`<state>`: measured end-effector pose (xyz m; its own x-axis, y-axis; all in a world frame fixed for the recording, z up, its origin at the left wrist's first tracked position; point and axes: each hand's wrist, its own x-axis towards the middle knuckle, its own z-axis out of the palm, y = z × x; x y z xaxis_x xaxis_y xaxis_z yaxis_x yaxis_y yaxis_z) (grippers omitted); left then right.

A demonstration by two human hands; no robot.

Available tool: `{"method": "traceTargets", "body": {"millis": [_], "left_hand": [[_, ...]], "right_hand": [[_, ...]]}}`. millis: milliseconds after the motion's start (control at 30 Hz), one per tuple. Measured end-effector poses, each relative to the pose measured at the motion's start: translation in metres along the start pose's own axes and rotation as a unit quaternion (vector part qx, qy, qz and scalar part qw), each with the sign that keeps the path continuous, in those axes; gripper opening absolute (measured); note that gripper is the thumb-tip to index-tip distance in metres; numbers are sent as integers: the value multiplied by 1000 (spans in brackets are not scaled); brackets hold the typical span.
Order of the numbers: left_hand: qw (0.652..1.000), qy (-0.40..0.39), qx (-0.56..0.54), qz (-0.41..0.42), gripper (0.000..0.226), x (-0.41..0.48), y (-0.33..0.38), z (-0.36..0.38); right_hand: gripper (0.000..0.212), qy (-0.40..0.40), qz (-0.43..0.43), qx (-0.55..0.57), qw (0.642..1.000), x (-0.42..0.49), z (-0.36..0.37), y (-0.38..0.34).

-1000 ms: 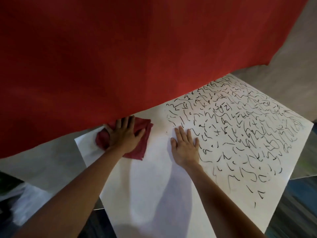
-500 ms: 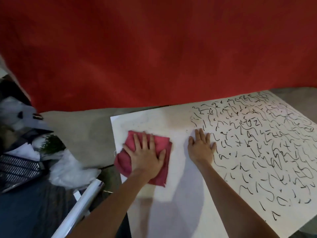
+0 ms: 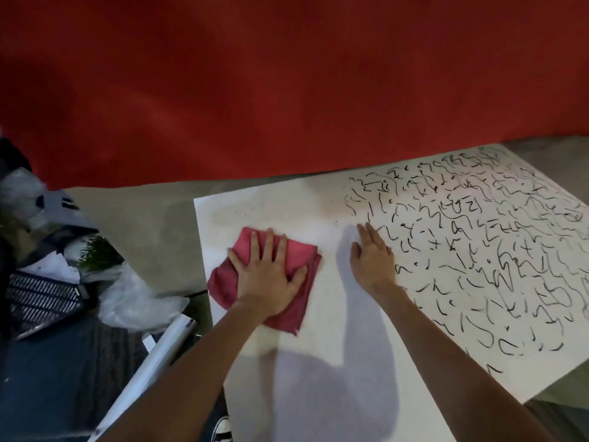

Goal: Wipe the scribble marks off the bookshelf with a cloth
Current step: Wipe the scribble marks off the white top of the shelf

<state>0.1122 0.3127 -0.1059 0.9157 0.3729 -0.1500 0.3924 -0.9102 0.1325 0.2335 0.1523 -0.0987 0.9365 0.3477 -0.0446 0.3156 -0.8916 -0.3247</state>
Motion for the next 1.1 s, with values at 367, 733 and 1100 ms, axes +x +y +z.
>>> {"method": "traceTargets", "body": {"millis": [367,733,1100], "left_hand": [[998,45,-23,-39,73,160,-7,-25],[997,49,-29,-56,74,37,-3,-6],[999,1,0,-54,99,-126,20,25]], "right_hand": [[82,-26,87,-74,993,-22,7,20],[53,-47,68,-84,993,-23,3,23],[54,-32,23,-78,996,-36,0,27]]}}
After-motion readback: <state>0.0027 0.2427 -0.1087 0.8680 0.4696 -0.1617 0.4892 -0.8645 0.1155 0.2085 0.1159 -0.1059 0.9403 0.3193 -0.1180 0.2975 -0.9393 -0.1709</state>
